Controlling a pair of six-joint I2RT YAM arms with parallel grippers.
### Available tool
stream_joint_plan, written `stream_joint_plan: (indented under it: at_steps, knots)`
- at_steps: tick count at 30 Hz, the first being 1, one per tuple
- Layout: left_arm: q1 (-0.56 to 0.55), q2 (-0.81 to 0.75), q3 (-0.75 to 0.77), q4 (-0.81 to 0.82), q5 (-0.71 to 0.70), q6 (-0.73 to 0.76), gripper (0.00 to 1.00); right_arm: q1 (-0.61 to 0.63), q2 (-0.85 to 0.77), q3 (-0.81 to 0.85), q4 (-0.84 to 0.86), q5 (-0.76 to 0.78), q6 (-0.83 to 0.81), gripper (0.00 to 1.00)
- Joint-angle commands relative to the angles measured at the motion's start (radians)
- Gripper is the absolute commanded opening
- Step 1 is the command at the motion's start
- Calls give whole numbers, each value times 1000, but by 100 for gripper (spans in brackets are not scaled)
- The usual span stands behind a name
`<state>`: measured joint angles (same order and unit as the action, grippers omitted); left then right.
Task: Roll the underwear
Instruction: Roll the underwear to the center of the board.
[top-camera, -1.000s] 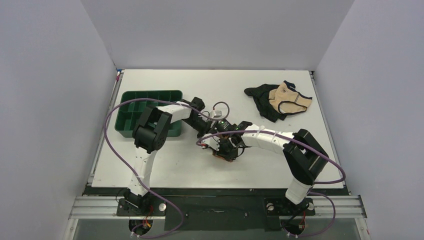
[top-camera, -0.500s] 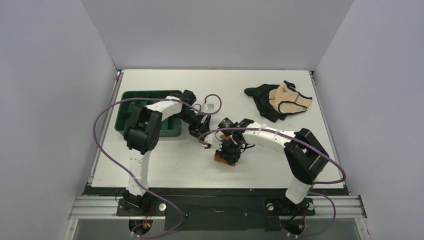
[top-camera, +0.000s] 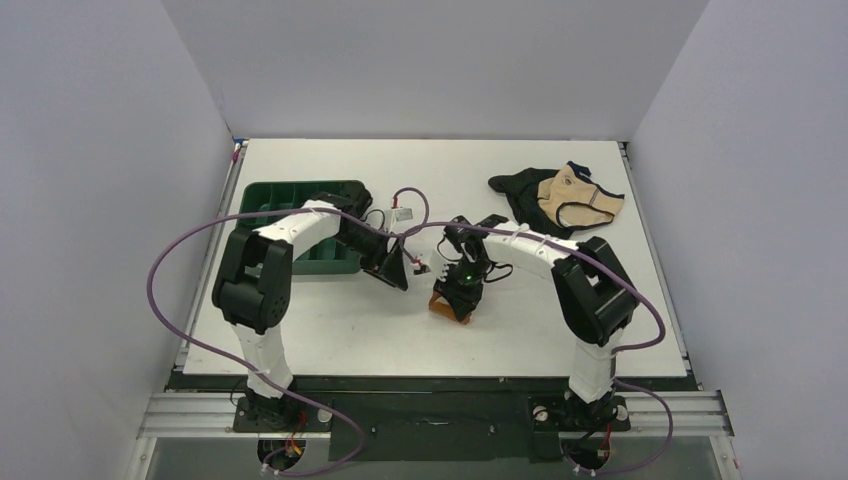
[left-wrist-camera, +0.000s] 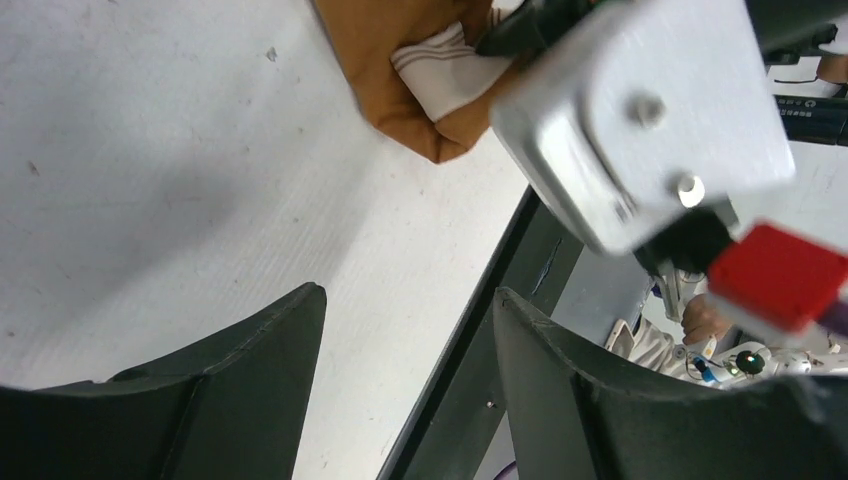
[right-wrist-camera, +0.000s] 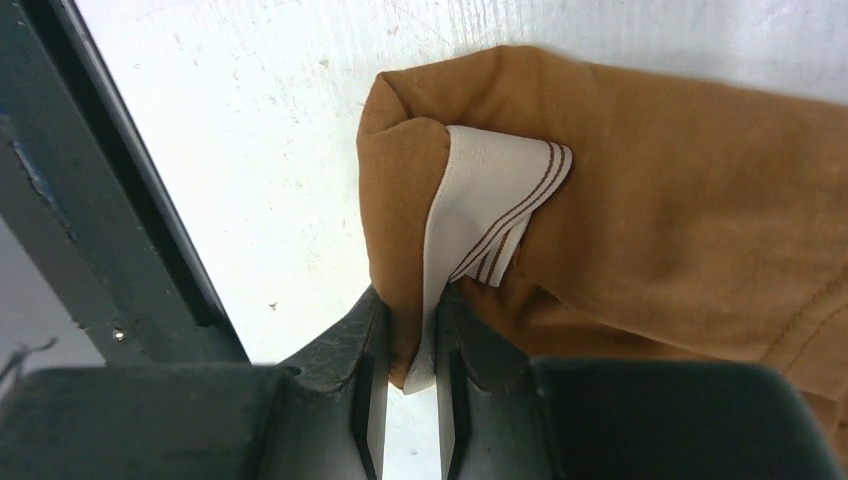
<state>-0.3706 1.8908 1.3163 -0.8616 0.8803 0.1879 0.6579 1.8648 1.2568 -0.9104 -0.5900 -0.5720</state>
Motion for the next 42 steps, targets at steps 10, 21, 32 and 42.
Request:
stream_joint_plan:
  at_steps: [10,21,32,42]
  knots:
    - [59,-229,-142,-7,8,209,60,-79,243,229,-276,-240,-179,0]
    - [40,-408,-314,182,-125,301,60,-140,470,417,-563,-349,-338,0]
    - [-233,-494,-371,446,-350,359,71,-171,554,450,-659,-400,-401,0]
    - [-489,-355,-354,657,-512,516,81,-172,558,446,-659,-383,-394,0]
